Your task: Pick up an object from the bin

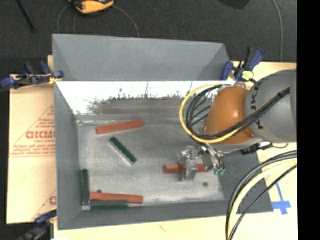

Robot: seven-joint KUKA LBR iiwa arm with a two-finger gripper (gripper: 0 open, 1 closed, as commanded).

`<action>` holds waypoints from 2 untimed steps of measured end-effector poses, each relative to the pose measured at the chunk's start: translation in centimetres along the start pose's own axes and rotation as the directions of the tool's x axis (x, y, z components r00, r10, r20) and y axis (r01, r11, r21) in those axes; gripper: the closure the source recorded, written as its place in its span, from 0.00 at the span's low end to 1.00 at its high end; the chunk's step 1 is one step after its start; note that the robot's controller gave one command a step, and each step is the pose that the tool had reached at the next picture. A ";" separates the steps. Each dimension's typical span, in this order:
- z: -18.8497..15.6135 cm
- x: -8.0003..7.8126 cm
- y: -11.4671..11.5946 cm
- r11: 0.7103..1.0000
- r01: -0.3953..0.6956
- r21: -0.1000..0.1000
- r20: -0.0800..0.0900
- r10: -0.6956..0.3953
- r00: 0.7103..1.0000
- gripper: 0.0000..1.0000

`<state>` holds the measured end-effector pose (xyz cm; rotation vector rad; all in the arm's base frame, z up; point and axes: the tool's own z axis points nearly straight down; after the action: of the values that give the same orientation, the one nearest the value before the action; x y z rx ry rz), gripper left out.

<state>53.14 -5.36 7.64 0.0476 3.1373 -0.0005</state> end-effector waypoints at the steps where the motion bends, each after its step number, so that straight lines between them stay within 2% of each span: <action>1: 0.0 0.0 0.0 1.000 0.001 0.000 0.000 -0.001 1.000 1.00; 2: -11.2 0.9 -0.9 1.000 0.024 0.001 -0.001 -0.024 1.000 1.00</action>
Offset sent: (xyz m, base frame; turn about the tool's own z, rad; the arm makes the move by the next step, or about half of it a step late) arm -0.0103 -0.0078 0.1113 -0.0248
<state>52.21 -6.24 18.82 0.0095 3.1382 -0.0019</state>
